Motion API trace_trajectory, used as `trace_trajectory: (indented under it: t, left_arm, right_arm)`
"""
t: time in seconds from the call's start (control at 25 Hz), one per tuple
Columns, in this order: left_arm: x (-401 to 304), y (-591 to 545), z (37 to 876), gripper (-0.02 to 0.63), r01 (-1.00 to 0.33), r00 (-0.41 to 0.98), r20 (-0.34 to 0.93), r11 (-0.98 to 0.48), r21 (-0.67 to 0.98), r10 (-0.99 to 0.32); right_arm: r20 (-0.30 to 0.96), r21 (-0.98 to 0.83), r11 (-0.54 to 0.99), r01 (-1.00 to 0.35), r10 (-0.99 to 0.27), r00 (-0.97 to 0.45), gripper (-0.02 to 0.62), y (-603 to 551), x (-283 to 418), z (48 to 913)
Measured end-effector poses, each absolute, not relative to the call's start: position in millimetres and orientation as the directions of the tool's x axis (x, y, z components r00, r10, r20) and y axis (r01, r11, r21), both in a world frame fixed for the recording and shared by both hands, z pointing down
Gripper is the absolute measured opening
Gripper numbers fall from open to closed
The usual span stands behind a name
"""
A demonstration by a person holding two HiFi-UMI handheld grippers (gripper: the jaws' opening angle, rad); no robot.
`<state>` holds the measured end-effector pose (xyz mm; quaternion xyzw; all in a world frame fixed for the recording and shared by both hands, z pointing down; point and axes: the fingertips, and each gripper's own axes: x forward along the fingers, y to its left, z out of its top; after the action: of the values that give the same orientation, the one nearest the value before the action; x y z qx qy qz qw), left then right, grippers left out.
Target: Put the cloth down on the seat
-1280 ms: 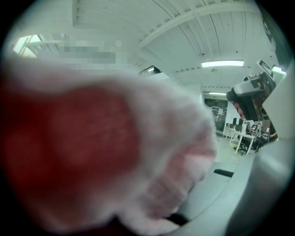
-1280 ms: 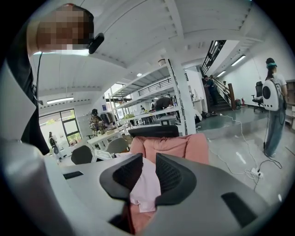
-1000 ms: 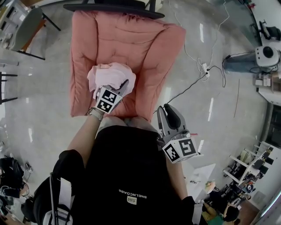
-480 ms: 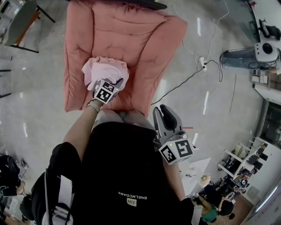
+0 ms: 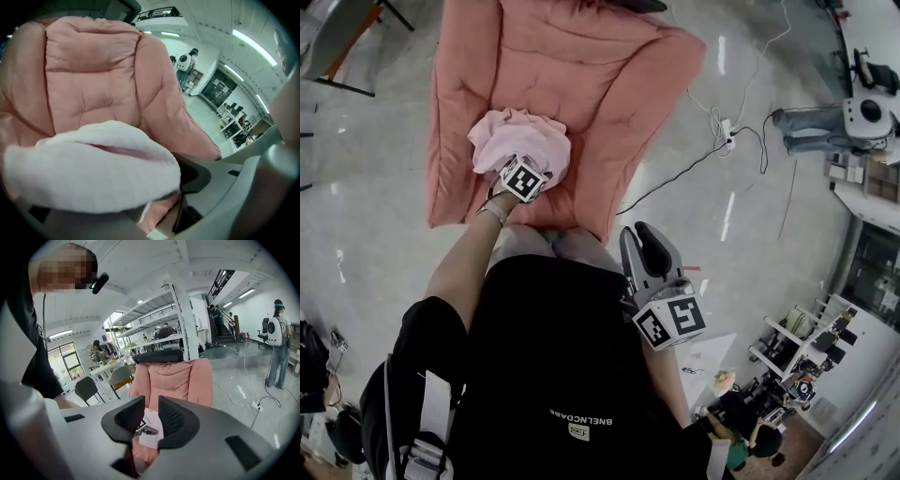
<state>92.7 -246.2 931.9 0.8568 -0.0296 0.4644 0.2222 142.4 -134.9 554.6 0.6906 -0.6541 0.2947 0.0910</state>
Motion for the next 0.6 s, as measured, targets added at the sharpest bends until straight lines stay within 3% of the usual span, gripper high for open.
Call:
trace_trajectory:
  t: [0.16,0.6]
  left_arm:
    - [70.7,-242.0,940.1,0.301,-0.281,0.441,0.875,-0.896,0.344,0.198]
    - [21.9,-262.2,944.6,0.318,-0.424,0.278,0.960,-0.891,0.164,0.044]
  right_arm:
    - [0.530,-0.258,-0.108,-0.960,-0.847,-0.048,0.107,-139.1,140.8,555.8]
    - [0.512,-0.268,-0.063,-0.961,-0.855,-0.087,0.107,-137.8,136.9,552.6]
